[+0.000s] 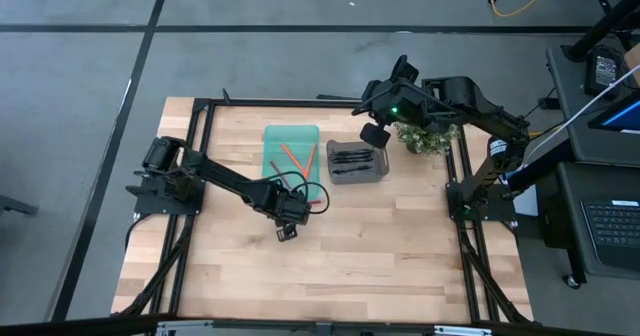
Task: Sort pens & pencils
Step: Put the red pencil into the green bin
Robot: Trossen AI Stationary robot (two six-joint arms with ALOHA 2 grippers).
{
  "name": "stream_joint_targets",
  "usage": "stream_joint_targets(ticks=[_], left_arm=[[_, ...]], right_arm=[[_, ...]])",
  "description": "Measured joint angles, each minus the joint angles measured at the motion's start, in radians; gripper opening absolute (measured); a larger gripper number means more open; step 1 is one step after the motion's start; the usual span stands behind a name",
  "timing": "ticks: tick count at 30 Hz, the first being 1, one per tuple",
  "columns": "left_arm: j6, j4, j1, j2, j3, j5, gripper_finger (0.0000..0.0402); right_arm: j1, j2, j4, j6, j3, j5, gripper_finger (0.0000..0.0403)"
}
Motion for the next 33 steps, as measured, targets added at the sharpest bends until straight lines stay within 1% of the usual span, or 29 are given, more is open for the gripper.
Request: stream_joint_targets(ticks=[5, 12, 19, 24, 33], left_arm=[[0.005, 0.002, 0.017, 0.023, 0.000, -0.003, 0.0094], [0.010, 0.001, 0.018, 0.023, 0.000, -0.028, 0.0094], [0.011, 0.000, 0.031, 0.023, 0.000, -0.030, 0.0094], [0.016, 0.004, 0.049, 0.023, 0.000, -0.009, 0.0094], [0.036, 0.059, 0.046, 0.044, 0.002, 0.089, 0.0094]], right_arm=[[0.000, 0.000, 0.000, 0.000, 0.000, -0.003, 0.0078], [0.000, 0.000, 0.001, 0.000, 0.000, -0.006, 0.0078], [0.000, 0.000, 0.001, 0.001, 0.000, -0.006, 0.0078], [0.000, 0.000, 0.001, 0.001, 0.000, -0.007, 0.0078], [0.000, 0.000, 0.001, 0.003, 0.000, -0.008, 0.0078]])
